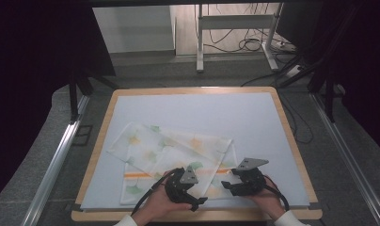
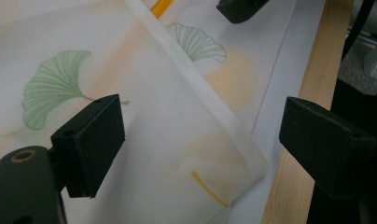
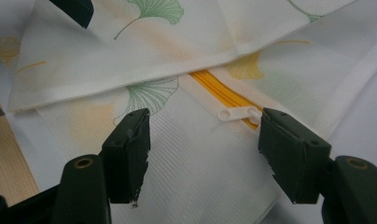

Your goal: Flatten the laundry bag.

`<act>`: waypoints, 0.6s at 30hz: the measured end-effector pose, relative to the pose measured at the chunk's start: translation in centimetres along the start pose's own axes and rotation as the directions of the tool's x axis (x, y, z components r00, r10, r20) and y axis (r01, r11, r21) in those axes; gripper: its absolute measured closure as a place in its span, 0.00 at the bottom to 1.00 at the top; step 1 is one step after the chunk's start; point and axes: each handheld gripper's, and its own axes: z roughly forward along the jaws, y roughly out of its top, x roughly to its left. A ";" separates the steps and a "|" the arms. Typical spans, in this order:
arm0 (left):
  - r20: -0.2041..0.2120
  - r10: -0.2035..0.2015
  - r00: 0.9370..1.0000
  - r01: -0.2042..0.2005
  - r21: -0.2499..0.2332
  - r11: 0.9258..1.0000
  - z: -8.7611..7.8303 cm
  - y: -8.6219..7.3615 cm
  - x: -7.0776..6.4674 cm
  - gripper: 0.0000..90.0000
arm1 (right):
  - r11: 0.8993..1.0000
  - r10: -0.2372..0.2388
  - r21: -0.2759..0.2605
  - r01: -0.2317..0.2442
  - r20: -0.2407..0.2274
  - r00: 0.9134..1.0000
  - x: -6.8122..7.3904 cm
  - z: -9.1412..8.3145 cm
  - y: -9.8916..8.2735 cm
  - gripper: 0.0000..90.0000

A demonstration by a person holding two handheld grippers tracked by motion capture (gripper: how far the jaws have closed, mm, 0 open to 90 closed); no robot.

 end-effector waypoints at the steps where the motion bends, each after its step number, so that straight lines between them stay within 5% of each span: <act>1: 0.002 0.006 1.000 -0.006 0.009 1.000 0.1 0.0 -0.1 0.16 | 1.000 0.000 0.000 0.000 0.000 1.000 0.0 0.0 0.0 0.38; 9: 0.024 0.044 0.999 -0.045 0.051 0.998 0.5 -0.4 -1.0 0.15 | 1.000 -0.004 0.001 0.004 -0.003 1.000 -0.1 0.0 -0.1 0.39; 18: -0.036 0.064 0.997 -0.062 0.069 0.996 0.5 -0.6 -1.1 0.30 | 1.000 0.005 0.001 -0.005 0.001 1.000 -0.1 0.0 -0.2 0.43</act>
